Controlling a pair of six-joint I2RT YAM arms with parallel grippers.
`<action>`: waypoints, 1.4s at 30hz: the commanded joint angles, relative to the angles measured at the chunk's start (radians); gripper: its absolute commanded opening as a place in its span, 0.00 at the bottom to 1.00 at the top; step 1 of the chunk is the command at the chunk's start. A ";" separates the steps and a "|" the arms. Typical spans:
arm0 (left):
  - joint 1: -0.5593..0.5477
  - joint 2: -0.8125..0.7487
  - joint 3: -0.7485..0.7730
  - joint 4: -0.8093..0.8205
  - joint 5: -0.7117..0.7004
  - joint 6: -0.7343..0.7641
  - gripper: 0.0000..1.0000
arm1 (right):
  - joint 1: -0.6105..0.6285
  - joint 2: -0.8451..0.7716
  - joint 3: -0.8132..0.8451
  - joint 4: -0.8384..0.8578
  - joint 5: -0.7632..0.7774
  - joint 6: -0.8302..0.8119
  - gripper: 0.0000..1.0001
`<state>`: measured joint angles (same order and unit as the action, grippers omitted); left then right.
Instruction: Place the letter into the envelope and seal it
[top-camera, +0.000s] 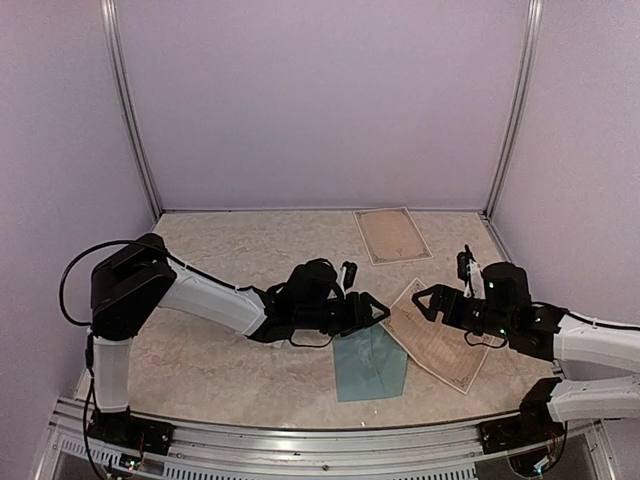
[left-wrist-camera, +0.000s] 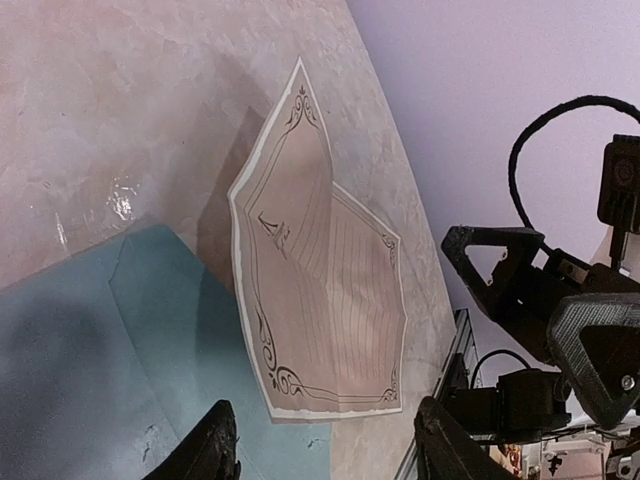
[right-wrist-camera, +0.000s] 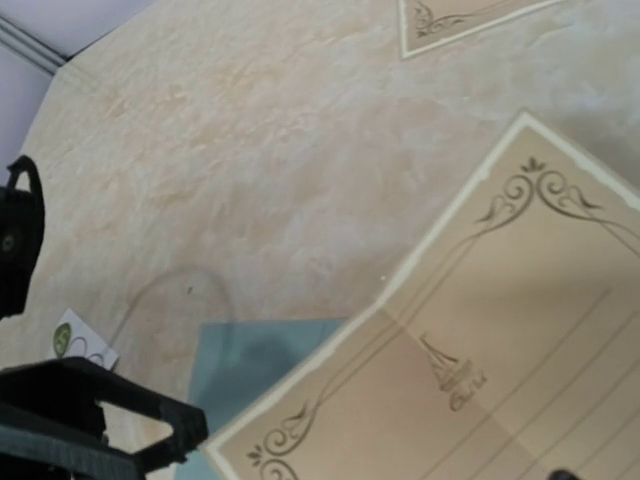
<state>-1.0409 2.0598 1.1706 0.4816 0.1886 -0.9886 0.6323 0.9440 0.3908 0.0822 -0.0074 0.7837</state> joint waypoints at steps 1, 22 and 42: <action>-0.011 0.060 0.080 -0.015 0.061 -0.025 0.55 | -0.010 -0.024 0.023 -0.045 0.040 0.006 0.94; -0.010 -0.061 0.077 0.073 0.001 0.192 0.00 | -0.013 -0.157 0.048 -0.087 0.074 -0.031 0.95; 0.045 -0.605 -0.040 0.002 0.324 0.619 0.00 | -0.015 -0.111 -0.072 0.518 -0.326 0.148 0.99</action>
<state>-0.9874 1.5093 1.1313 0.5022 0.4015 -0.4652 0.6254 0.8021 0.3500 0.3996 -0.2081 0.8589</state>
